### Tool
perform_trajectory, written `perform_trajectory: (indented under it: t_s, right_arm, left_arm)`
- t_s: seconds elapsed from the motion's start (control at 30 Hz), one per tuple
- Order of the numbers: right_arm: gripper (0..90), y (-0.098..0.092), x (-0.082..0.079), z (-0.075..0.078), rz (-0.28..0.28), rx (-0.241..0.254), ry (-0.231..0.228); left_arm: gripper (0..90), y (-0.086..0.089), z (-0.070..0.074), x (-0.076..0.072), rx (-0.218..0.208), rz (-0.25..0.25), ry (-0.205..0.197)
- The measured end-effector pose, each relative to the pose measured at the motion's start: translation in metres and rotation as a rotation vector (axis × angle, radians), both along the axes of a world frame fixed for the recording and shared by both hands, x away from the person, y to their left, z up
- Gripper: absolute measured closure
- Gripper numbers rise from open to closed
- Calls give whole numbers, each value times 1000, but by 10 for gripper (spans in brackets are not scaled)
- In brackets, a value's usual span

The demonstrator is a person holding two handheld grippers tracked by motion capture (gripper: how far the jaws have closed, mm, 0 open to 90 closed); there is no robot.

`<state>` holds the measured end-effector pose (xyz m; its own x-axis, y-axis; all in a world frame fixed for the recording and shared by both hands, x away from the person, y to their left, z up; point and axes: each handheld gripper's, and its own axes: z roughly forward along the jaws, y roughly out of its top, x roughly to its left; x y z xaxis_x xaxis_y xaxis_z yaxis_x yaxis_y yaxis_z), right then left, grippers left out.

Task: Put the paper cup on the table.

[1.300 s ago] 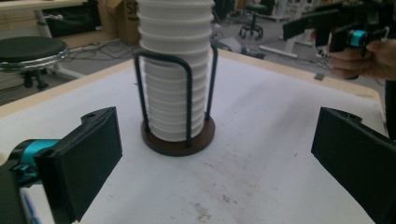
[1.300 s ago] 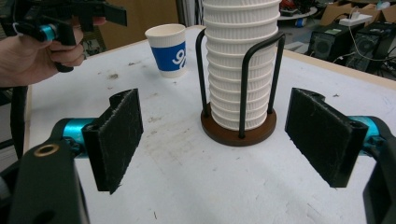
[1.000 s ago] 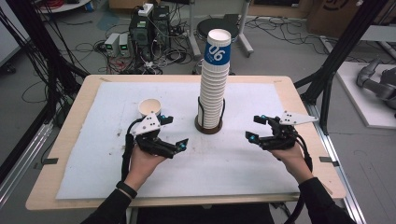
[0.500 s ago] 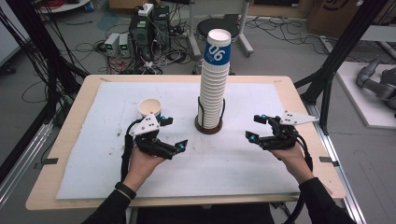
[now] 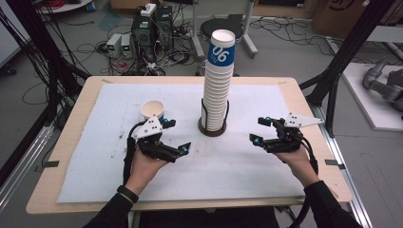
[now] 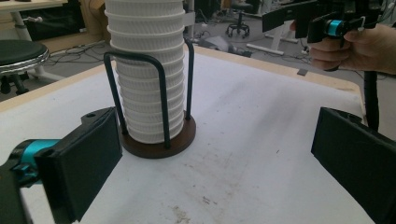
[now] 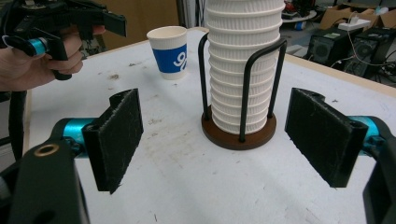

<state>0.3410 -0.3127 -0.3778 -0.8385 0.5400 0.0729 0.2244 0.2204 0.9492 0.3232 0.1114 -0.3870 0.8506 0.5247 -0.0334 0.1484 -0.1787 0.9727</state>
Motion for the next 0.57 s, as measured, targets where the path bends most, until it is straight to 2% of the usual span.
perform_trajectory:
  t_s: [0.57]
  right_arm:
    - [196,1,1,-1,1,-1,5]
  left_arm:
    - [18,-1,-4,2,30,15,3]
